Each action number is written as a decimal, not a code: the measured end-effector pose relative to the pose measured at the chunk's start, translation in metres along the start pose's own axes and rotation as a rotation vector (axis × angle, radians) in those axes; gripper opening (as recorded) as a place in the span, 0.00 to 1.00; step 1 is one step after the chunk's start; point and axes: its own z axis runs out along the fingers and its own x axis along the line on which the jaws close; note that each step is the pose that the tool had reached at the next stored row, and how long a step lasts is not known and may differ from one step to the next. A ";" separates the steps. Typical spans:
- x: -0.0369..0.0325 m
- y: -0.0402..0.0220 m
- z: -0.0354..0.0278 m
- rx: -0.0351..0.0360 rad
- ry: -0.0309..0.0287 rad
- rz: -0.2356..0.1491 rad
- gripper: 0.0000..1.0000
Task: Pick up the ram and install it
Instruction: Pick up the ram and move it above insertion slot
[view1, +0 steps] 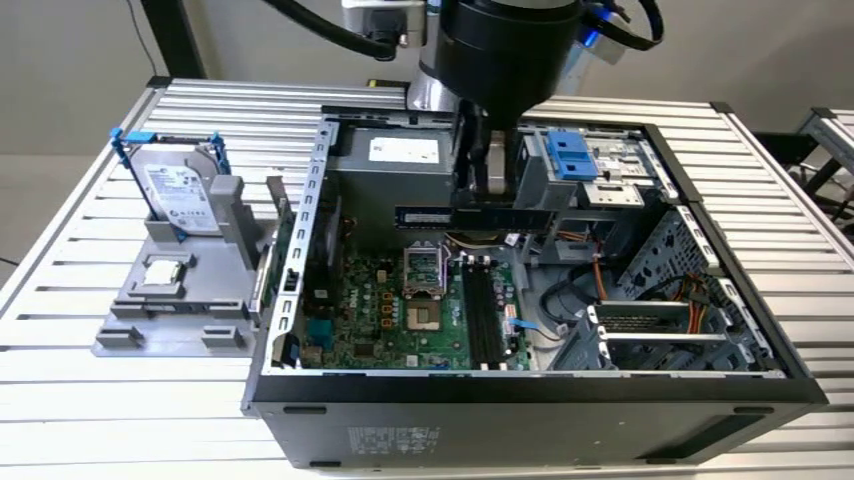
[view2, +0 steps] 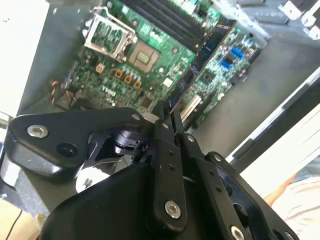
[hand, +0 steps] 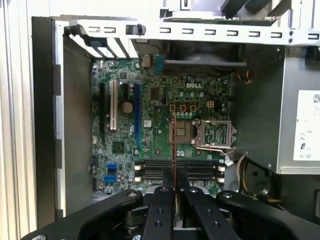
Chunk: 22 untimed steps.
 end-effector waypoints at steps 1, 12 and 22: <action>0.0000 -0.0046 -0.0001 -0.0003 0.0000 0.000 0.00; -0.0003 -0.0509 -0.0008 -0.0011 -0.0004 0.000 0.00; -0.0024 -0.0599 -0.0009 -0.0011 -0.0004 0.000 0.00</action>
